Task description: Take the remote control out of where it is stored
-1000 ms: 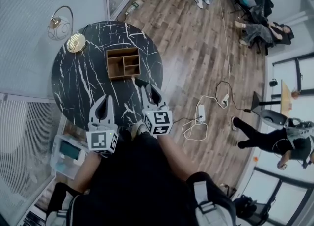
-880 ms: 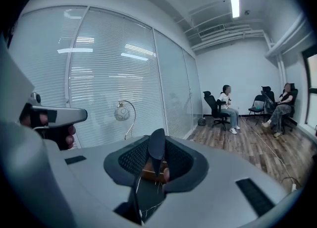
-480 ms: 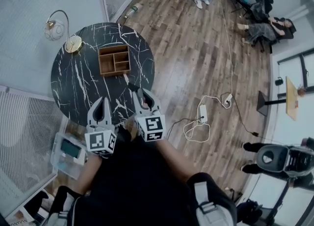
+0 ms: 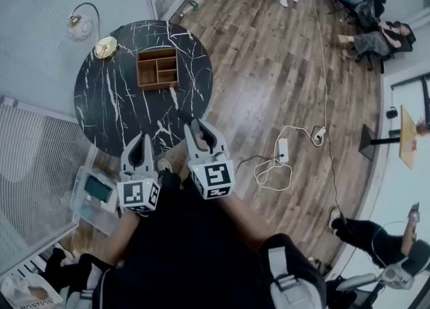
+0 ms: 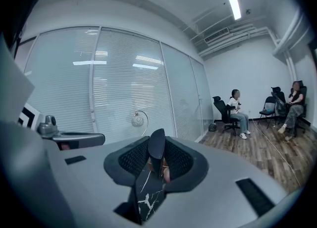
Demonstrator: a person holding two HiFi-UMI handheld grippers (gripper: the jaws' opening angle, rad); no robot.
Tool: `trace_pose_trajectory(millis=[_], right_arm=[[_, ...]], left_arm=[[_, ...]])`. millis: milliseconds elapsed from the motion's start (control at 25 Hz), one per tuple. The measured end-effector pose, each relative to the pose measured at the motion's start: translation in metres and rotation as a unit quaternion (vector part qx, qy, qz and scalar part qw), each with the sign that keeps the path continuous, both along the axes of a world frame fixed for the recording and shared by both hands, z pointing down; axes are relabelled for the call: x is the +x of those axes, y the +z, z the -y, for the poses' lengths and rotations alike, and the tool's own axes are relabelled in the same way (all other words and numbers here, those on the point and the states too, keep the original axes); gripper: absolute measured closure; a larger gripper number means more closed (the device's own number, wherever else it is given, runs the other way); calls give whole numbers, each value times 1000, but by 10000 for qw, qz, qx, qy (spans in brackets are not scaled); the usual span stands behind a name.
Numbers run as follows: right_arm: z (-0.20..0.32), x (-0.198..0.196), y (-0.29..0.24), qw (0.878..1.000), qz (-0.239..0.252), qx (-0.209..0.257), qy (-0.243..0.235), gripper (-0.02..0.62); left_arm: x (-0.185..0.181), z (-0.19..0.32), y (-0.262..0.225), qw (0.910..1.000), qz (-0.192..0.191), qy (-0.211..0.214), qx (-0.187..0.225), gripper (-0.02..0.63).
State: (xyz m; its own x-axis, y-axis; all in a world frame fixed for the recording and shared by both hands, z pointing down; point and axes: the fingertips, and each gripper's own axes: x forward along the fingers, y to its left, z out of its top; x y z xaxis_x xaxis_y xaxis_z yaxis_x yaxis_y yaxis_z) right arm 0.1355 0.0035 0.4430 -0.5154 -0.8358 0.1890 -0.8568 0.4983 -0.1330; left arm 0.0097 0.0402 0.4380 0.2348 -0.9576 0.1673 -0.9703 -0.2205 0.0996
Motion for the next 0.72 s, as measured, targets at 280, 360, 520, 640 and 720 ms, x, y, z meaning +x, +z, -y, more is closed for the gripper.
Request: trace_pose_trajectory(millis=[280,360,520,640,720], right_arm=[[-25,-11,-14,10000,-16,66,29,497],[-29,-17,-16,10000,-9,50,13,497],[-31,-28,-8,9999,-125,59,-70,497],[-35,-33,-6,9996,-247,87,-114,497],[-36,-35,-6,9996,-240,78,-107,497]], left_arm=[[2,-5,-18,9990,67,299,312,598],[-2,-6,-23,9987,85,311,390,598],[-12,-5,-19,9990,-8,246,383,598],[-17,-6,-13,9991,-20,268,326,598],[-19,-5,-12,9991,-37,272,325,598]])
